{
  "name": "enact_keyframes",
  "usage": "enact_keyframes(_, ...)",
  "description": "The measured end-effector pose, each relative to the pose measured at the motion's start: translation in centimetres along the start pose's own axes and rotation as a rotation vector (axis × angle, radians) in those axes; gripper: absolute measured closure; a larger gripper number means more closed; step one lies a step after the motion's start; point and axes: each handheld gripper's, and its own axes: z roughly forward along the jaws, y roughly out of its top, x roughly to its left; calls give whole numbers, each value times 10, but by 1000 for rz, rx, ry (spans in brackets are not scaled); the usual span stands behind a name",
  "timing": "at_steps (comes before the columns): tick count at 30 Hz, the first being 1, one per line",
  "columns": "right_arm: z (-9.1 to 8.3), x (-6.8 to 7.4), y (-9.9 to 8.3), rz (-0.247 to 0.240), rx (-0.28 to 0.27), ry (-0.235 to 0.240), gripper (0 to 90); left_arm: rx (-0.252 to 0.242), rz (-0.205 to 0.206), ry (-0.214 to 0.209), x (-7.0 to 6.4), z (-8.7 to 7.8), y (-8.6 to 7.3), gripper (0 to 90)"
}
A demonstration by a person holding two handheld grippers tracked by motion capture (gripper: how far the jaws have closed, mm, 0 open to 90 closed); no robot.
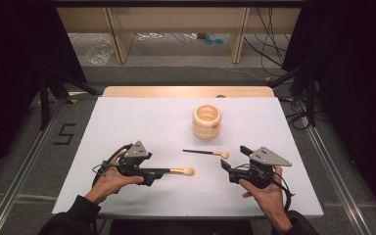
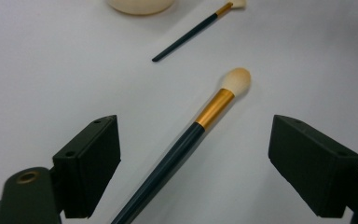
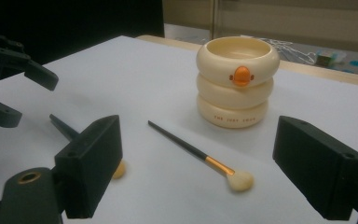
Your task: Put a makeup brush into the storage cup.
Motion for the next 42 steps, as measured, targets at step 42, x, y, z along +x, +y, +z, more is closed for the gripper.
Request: enact_keyframes(42, 3, 3, -2, -7, 58, 43, 177, 502, 311, -92, 11, 55, 48, 458)
